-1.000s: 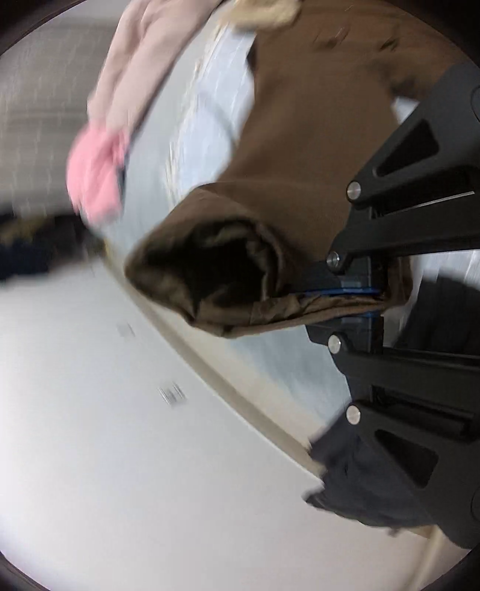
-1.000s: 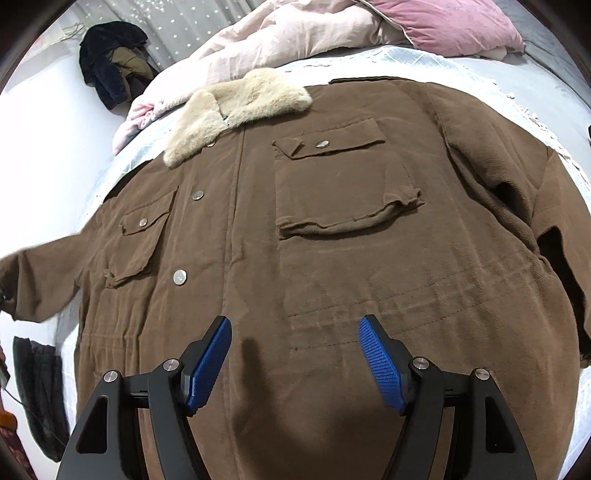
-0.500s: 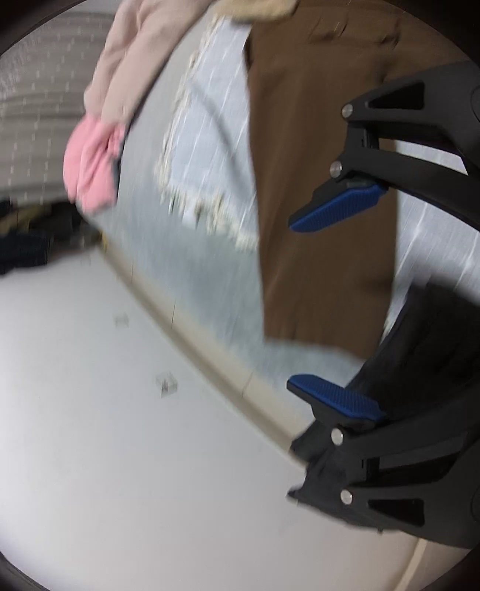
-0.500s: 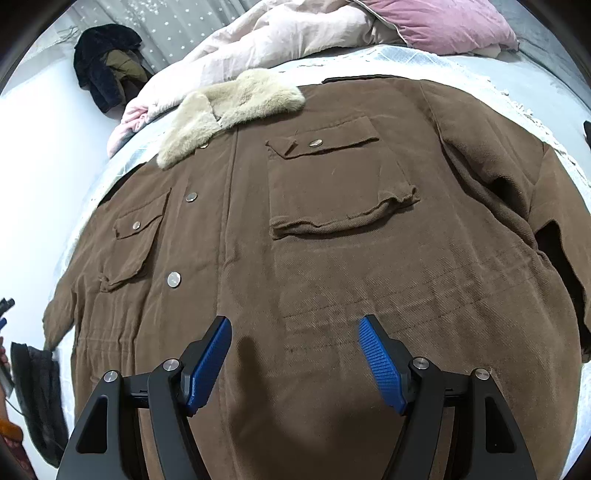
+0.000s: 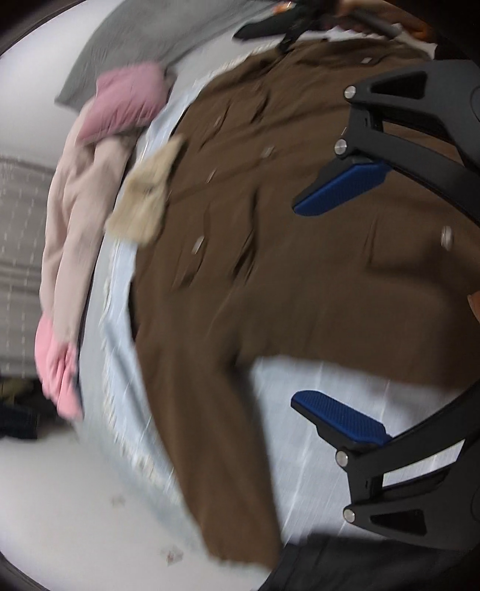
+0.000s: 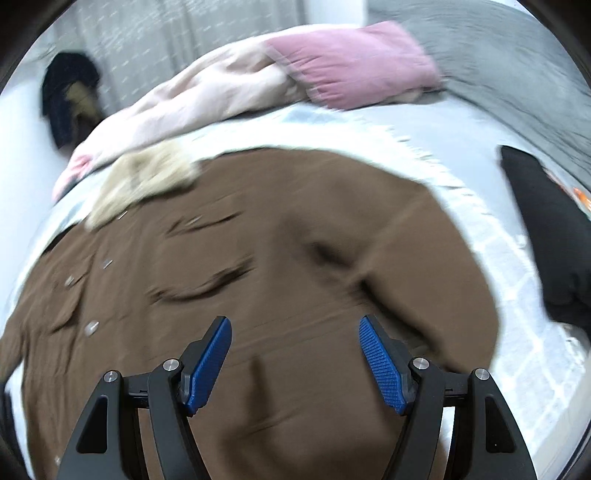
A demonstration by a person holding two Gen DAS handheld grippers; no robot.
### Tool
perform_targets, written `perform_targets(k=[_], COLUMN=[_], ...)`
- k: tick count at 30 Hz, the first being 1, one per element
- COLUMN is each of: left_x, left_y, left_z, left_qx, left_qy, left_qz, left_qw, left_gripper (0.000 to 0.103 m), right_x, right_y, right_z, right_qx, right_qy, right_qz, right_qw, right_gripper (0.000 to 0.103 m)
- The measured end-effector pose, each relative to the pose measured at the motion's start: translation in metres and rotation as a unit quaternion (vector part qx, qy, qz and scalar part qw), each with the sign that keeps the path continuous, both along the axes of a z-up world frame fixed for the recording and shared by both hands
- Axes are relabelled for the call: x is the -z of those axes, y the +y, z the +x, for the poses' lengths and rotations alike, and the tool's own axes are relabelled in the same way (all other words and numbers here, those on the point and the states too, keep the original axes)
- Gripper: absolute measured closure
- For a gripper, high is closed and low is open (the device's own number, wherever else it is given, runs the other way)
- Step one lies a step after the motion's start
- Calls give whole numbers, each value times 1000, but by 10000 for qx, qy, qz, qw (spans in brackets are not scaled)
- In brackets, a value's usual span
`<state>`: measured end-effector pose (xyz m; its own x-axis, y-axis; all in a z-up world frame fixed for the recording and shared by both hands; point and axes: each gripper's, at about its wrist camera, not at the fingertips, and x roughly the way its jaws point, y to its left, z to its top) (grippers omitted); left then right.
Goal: Fold large clothes
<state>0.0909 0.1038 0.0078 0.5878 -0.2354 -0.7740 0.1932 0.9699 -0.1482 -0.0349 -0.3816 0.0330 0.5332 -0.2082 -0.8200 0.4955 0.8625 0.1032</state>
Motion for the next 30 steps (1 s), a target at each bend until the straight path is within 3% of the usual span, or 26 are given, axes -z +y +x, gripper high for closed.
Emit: perform_targets(k=[3,6,9,10,12,15,19,24,30], left_x=[24,49,56,55,54,52,51,54,53], left_y=[-26,-44,-54,-57,-58,-55,-51,-57,-65], left_z=[-13,-18,-23,-24,-24,-27,-25,-22,-18], left_qx=[252,403,409,433,467,543,548,603,664], left_qy=[-27,224,270,157,174,195,219,225,121], left_qz=[-343,-648,-590,-510,-578,-835,-910,-983,-1048], left_qw=[9991,9968,9971,9976,9971,9948,9941,9931,9922], left_gripper=[8,8,8,8,8,8,8,8,8], right_x=[8,34,53,53,47,31,-7,-57,-101], right_y=[-42,-65,-74,-75,-78,-72,-69,-124,-208], right_z=[-2,3,12,11,4,-4,-13,-18,-2], right_qx=[305,316,95,82,-46,-343,-851,-190,1111], right_qy=[-229,-117,-122,-177,-307,-284,204,543,973], right_qz=[103,445,295,193,310,338,-968,-1876,-3350], right_qw=[9992,9984,9994,9996,9990,9984,9914,9806,9306], right_gripper=[30,30,32,36,64,95,98,100,101])
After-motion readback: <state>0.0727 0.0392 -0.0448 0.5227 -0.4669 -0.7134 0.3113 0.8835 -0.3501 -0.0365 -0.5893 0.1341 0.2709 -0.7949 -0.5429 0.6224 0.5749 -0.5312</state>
